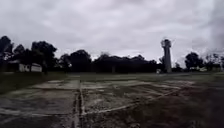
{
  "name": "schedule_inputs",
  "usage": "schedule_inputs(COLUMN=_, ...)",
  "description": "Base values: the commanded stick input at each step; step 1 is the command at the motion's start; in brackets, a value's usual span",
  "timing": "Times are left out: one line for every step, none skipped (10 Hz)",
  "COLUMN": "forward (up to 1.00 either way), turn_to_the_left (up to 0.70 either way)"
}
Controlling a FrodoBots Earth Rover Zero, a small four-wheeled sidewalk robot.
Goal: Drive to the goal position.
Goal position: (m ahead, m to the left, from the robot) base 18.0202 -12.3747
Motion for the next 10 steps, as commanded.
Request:
schedule_inputs(forward=0.7, turn_to_the_left=0.0)
schedule_inputs(forward=0.7, turn_to_the_left=0.0)
schedule_inputs(forward=0.7, turn_to_the_left=0.0)
schedule_inputs(forward=0.7, turn_to_the_left=0.0)
schedule_inputs(forward=0.7, turn_to_the_left=0.0)
schedule_inputs(forward=0.7, turn_to_the_left=0.0)
schedule_inputs(forward=0.7, turn_to_the_left=0.05)
schedule_inputs(forward=0.7, turn_to_the_left=0.21)
schedule_inputs(forward=0.7, turn_to_the_left=0.34)
schedule_inputs(forward=0.7, turn_to_the_left=0.35)
